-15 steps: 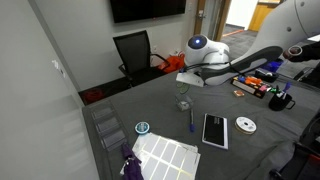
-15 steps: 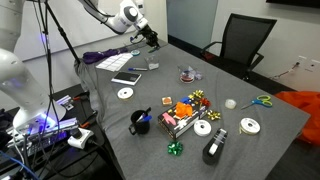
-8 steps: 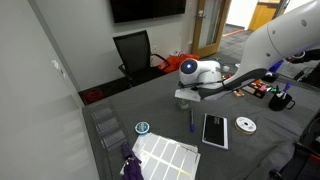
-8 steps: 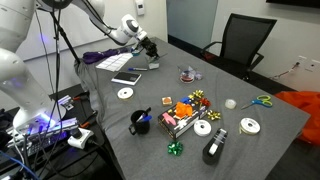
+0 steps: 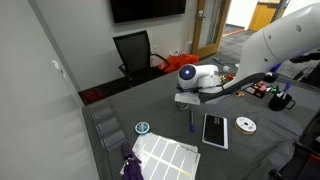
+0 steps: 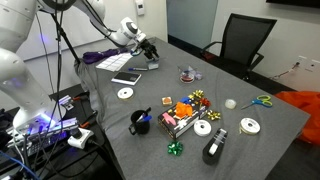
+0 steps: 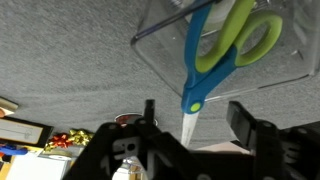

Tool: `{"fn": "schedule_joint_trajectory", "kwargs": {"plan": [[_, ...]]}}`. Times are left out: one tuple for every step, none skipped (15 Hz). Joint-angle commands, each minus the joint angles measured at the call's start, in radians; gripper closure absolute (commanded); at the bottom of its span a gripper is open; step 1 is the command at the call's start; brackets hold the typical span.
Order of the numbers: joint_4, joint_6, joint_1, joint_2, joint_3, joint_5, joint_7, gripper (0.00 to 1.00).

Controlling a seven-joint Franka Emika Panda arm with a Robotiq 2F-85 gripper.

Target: Put the scissors on the table

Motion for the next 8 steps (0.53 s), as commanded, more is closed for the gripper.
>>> {"fn": "schedule_joint_trajectory", "kwargs": {"plan": [[-0.026,0.011,-0.009,-0.024,0.020,-0.054,0.021,0.01],[-0.039,0.020,-0.013,-0.036,0.028,-0.063,0.017,0.00],[-0.053,0.031,-0.020,-0.049,0.039,-0.068,0.007,0.00],[-0.072,0.044,-0.026,-0.068,0.051,-0.069,-0.003,0.00],[-0.092,0.059,-0.037,-0.087,0.067,-0.064,-0.017,0.00],[-0.111,0.076,-0.049,-0.103,0.085,-0.052,-0.037,0.00],[-0.141,0.096,-0.066,-0.130,0.109,-0.037,-0.065,0.00],[-0.166,0.112,-0.081,-0.149,0.130,-0.023,-0.091,0.00]]}}
